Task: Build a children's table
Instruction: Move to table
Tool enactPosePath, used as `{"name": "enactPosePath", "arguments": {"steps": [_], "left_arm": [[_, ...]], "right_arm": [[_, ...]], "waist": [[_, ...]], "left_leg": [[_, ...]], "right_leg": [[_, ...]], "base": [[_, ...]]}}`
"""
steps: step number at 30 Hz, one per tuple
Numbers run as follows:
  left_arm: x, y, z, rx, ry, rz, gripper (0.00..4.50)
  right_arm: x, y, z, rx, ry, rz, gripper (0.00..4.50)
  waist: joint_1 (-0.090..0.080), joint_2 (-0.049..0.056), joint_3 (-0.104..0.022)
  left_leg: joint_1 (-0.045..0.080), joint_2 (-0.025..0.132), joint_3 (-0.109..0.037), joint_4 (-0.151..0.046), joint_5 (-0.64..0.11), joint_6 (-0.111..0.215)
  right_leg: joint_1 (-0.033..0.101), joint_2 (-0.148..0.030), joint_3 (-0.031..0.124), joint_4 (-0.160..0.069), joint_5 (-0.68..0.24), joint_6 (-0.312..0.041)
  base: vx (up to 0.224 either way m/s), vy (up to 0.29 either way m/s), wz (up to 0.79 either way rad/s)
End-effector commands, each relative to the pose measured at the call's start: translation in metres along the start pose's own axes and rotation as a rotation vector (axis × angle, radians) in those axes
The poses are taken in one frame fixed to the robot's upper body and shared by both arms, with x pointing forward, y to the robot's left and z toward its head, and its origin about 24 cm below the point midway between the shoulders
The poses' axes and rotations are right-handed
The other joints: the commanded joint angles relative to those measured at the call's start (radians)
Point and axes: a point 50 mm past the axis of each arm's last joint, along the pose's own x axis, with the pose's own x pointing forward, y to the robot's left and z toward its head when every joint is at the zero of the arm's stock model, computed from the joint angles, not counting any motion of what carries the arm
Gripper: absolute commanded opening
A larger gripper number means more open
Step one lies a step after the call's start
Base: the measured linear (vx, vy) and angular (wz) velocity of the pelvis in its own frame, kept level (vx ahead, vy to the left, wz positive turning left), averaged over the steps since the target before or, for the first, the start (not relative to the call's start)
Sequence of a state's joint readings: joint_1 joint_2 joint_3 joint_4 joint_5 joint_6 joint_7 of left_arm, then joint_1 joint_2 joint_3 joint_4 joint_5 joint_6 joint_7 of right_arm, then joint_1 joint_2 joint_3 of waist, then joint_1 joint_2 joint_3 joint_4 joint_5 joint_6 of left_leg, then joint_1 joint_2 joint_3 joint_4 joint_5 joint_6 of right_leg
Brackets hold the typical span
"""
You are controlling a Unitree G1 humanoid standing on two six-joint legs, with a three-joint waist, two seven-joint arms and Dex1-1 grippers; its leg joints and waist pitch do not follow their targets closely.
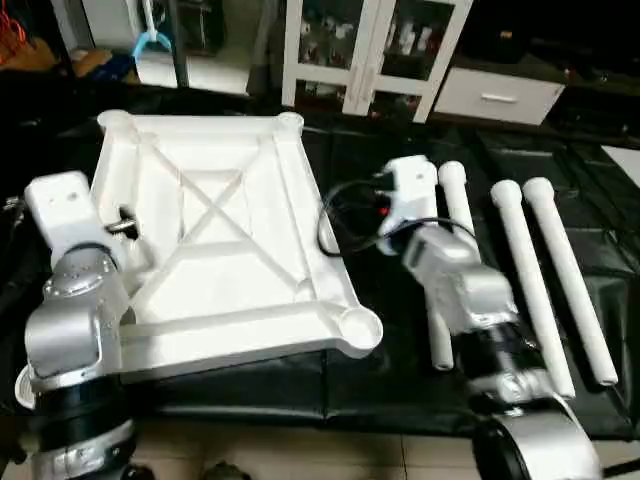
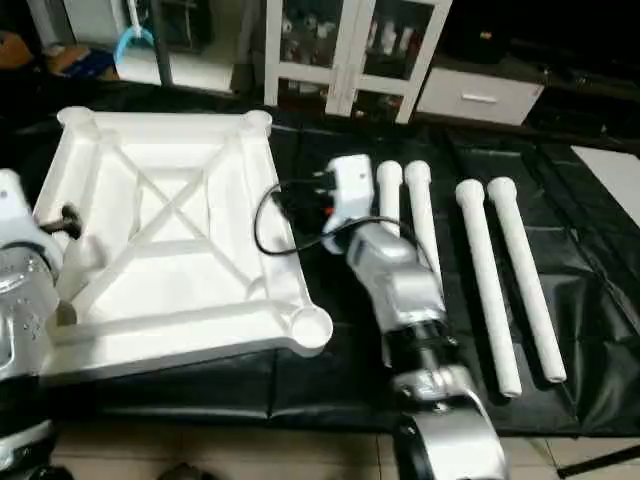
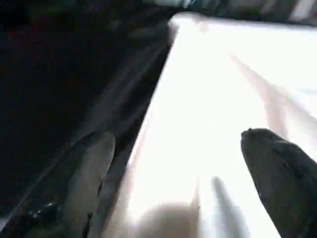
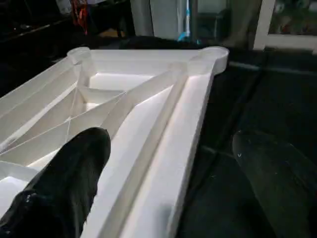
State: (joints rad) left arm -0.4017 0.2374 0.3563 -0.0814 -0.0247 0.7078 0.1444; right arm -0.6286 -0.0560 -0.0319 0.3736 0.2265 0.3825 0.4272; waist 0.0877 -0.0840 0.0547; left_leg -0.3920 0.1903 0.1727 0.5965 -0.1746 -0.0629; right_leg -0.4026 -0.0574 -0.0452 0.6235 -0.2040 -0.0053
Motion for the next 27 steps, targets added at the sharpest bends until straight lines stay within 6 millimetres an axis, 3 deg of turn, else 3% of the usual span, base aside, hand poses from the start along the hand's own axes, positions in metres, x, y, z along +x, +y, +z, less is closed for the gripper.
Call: {"name": "enactPosePath", "arguments": {"steps": [1, 4, 5, 6, 7, 8, 9, 10, 11, 13, 15, 17, 19, 20, 21, 22, 24, 25, 27], "left_arm": [[-0.002, -0.005, 0.021, -0.002, -0.133, -0.119, 4.5], [-0.009, -0.018, 0.037, 0.001, -0.226, -0.332, 4.5], [-0.016, -0.03, 0.04, 0.015, -0.241, -0.493, 4.5], [-0.024, -0.041, 0.042, 0.03, -0.246, -0.648, 4.5], [-0.024, -0.041, 0.042, 0.03, -0.246, -0.648, 4.5], [-0.036, -0.054, 0.038, 0.087, -0.231, -0.842, 4.5], [-0.042, -0.06, 0.035, 0.124, -0.22, -0.928, 4.5], [-0.055, -0.069, 0.022, 0.241, -0.163, -1.11, 4.5], [-0.06, -0.072, 0.014, 0.299, -0.123, -1.187, 4.5], [-0.065, -0.075, 0.001, 0.399, -0.056, -1.286, 4.5], [-0.067, -0.079, -0.008, 0.482, -0.028, -1.347, 4.5], [-0.067, -0.08, -0.01, 0.505, -0.026, -1.371, 4.5], [-0.066, -0.084, -0.014, 0.54, -0.02, -1.411, 4.5], [-0.067, -0.087, -0.015, 0.55, -0.022, -1.427, 4.5], [-0.067, -0.09, -0.017, 0.564, -0.024, -1.447, 4.5], [-0.068, -0.091, -0.02, 0.587, -0.019, -1.471, 4.5], [-0.068, -0.091, -0.023, 0.612, 0.007, -1.496, 4.5], [-0.068, -0.09, -0.025, 0.636, 0.036, -1.52, 4.5], [-0.068, -0.088, -0.028, 0.655, 0.063, -1.529, 4.5]], "right_arm": [[-0.015, -0.005, 0.013, -0.044, -0.039, 0.007, 4.45], [-0.03, -0.01, 0.018, -0.07, -0.044, 0.018, 4.45], [-0.039, -0.013, 0.018, -0.098, -0.03, 0.042, 4.45], [-0.048, -0.015, 0.017, -0.128, -0.011, 0.068, 4.45], [-0.048, -0.015, 0.017, -0.128, -0.011, 0.068, 4.45], [-0.06, -0.016, 0.015, -0.165, 0.026, 0.117, 4.45], [-0.066, -0.016, 0.014, -0.181, 0.047, 0.145, 4.45], [-0.084, -0.015, 0.009, -0.232, 0.12, 0.226, 4.45], [-0.093, -0.014, 0.006, -0.256, 0.163, 0.269, 4.45], [-0.109, -0.012, 0.003, -0.299, 0.238, 0.33, 4.45], [-0.124, -0.01, 0.002, -0.306, 0.294, 0.369, 4.45], [-0.129, -0.009, 0.002, -0.301, 0.312, 0.381, 4.45], [-0.142, -0.007, 0.001, -0.294, 0.359, 0.414, 4.45], [-0.147, -0.005, 0.001, -0.29, 0.38, 0.433, 4.45], [-0.153, -0.004, 0.0, -0.281, 0.4, 0.452, 4.45], [-0.157, -0.002, 0.001, -0.27, 0.416, 0.468, 4.45], [-0.161, -0.001, 0.001, -0.266, 0.43, 0.478, 4.45], [-0.164, 0.0, 0.001, -0.266, 0.446, 0.486, 4.45], [-0.166, 0.0, 0.001, -0.269, 0.457, 0.489, 4.45]], "waist": [[-0.001, 0.03, -0.066], [-0.004, 0.027, -0.064], [-0.004, 0.022, -0.061], [0.001, 0.025, -0.06], [0.004, 0.027, -0.059], [-0.002, 0.025, -0.057], [0.004, 0.023, -0.057], [-0.001, 0.024, -0.052], [0.006, 0.036, -0.054], [-0.003, 0.028, -0.053], [-0.004, 0.033, -0.051], [-0.008, 0.029, -0.051], [-0.012, 0.041, -0.05], [-0.014, 0.039, -0.05], [-0.014, 0.046, -0.051], [-0.016, 0.04, -0.051], [-0.017, 0.041, -0.054], [-0.016, 0.047, -0.053], [-0.02, 0.045, -0.054]], "left_leg": [[0.034, 0.037, -0.011, -0.075, -0.116, -0.038], [0.035, 0.039, -0.01, -0.078, -0.157, -0.051], [0.036, 0.039, -0.009, -0.08, -0.17, -0.054], [0.04, 0.04, -0.009, -0.081, -0.2, -0.059], [0.043, 0.043, -0.008, -0.082, -0.209, -0.066], [0.038, 0.042, -0.008, -0.084, -0.214, -0.069], [0.039, 0.044, -0.008, -0.084, -0.233, -0.062], [0.033, 0.042, -0.01, -0.089, -0.242, -0.062], [0.041, 0.044, -0.01, -0.087, -0.258, -0.058], [0.034, 0.041, -0.008, -0.087, -0.252, -0.047], [0.033, 0.041, -0.007, -0.085, -0.246, -0.032], [0.029, 0.041, -0.01, -0.085, -0.24, -0.024], [0.034, 0.044, -0.01, -0.082, -0.251, -0.021], [0.032, 0.043, -0.01, -0.082, -0.251, -0.02], [0.036, 0.044, -0.011, -0.08, -0.258, -0.018], [0.033, 0.044, -0.011, -0.08, -0.255, -0.014], [0.033, 0.045, -0.011, -0.078, -0.246, -0.009], [0.037, 0.044, -0.011, -0.078, -0.246, -0.01], [0.035, 0.044, -0.01, -0.077, -0.242, -0.01]], "right_leg": [[0.043, -0.066, 0.041, -0.061, 0.057, -0.134], [0.041, -0.067, 0.042, -0.062, 0.0, -0.133], [0.039, -0.067, 0.043, -0.065, -0.022, -0.13], [0.036, -0.069, 0.043, -0.068, -0.07, -0.125], [0.031, -0.068, 0.045, -0.067, -0.076, -0.126], [0.032, -0.066, 0.045, -0.067, -0.078, -0.129], [0.035, -0.07, 0.047, -0.07, -0.123, -0.113], [0.034, -0.068, 0.048, -0.073, -0.138, -0.113], [0.035, -0.071, 0.05, -0.075, -0.16, -0.1], [0.038, -0.067, 0.051, -0.08, -0.157, -0.102], [0.038, -0.067, 0.053, -0.083, -0.169, -0.102], [0.043, -0.072, 0.053, -0.085, -0.193, -0.112], [0.04, -0.071, 0.053, -0.087, -0.208, -0.122], [0.04, -0.071, 0.053, -0.088, -0.21, -0.124], [0.039, -0.072, 0.053, -0.086, -0.211, -0.132], [0.042, -0.07, 0.052, -0.088, -0.206, -0.135], [0.041, -0.071, 0.051, -0.082, -0.188, -0.148], [0.039, -0.07, 0.051, -0.086, -0.189, -0.148], [0.041, -0.068, 0.05, -0.08, -0.171, -0.157]], "base": [[0.0, 0.0, 0.0], [0.0, 0.0, 0.0], [0.0, 0.0, 0.0], [0.0, 0.0, 0.0], [0.0, 0.0, 0.0], [0.0, 0.0, 0.0], [0.0, 0.0, 0.0], [0.0, 0.0, 0.0], [0.0, 0.0, 0.0], [0.0, 0.0, 0.0], [0.0, 0.0, 0.0], [0.0, 0.0, 0.0], [0.0, 0.0, 0.0], [0.0, 0.0, 0.0], [0.0, 0.0, 0.0], [0.0, 0.0, 0.0], [0.0, 0.0, 0.0], [0.0, 0.0, 0.0], [0.0, 0.0, 0.0]]}}
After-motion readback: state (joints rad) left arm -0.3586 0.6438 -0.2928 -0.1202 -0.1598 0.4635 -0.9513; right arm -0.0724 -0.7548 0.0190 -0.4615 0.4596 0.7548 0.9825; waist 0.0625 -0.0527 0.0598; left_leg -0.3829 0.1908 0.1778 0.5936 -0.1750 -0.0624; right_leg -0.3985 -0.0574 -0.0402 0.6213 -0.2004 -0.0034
